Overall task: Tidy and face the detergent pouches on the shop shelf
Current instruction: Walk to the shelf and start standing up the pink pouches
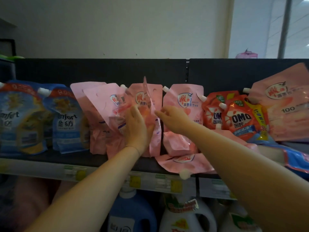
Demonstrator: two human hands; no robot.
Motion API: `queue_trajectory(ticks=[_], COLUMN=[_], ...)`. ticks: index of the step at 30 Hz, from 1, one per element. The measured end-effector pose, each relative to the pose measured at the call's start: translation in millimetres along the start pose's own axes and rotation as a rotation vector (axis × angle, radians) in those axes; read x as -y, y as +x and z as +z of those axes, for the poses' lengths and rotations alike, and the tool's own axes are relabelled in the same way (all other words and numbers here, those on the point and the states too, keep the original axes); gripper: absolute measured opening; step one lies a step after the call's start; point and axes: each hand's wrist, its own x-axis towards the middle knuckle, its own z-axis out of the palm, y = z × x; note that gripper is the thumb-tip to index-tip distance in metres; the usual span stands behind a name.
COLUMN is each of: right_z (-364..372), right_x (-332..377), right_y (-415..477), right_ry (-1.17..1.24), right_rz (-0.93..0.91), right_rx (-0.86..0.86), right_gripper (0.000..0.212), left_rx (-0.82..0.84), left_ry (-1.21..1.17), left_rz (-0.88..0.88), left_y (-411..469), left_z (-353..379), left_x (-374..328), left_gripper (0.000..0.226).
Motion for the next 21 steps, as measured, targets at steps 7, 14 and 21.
queue_trajectory(ticks=[7,14,21], right_z=[-46,-64,-73], right_x=[-72,-92,-94], right_y=[-19,-37,-48], right_ry=[-0.422,-0.431,-0.455], right_rz=[0.274,0.277,0.266], right_rx=[0.065,0.112,-0.002], right_gripper=[0.024,0.021,0.021], left_rx=[0.414,0.856,0.849], left_ry=[0.038,0.260,0.443], left_rz=[0.441,0.373,0.619], left_y=[-13,-15,-17], left_z=[15,70,98], left_x=[-50,-63,-69], left_gripper=[0.024,0.043,0.038])
